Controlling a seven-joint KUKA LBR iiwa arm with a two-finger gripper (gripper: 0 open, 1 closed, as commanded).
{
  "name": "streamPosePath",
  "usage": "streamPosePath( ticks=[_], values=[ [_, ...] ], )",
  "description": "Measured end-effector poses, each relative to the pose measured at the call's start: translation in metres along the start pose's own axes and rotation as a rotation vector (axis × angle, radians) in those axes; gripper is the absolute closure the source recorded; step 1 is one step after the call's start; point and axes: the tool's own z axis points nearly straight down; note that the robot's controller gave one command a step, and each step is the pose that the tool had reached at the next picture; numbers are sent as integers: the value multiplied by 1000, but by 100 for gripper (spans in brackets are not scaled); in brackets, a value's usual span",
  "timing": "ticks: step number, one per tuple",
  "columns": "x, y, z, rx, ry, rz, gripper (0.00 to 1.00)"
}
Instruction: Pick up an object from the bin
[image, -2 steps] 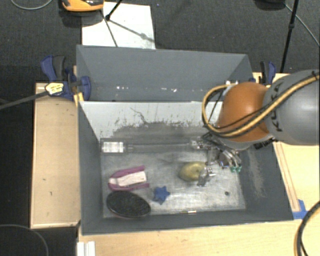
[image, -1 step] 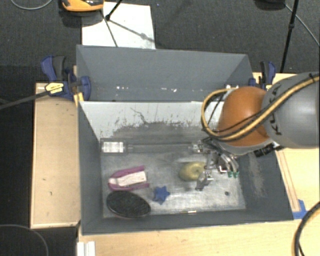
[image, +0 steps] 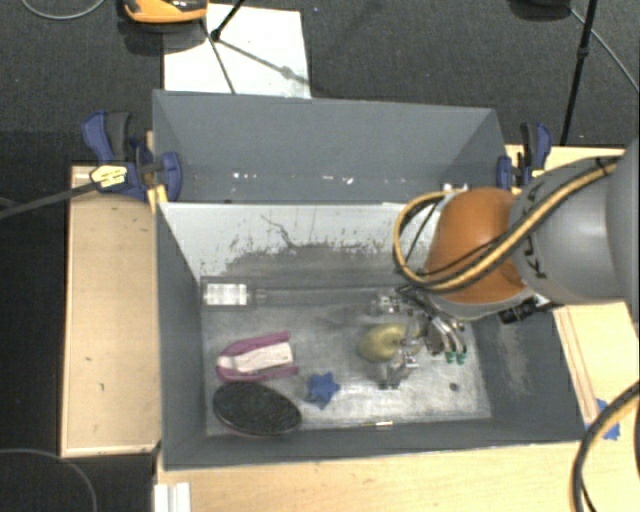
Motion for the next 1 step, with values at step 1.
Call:
streamPosePath(
  ticks=[1],
  values=[
    [-1, 0, -1, 0, -3, 1, 0]
  ],
)
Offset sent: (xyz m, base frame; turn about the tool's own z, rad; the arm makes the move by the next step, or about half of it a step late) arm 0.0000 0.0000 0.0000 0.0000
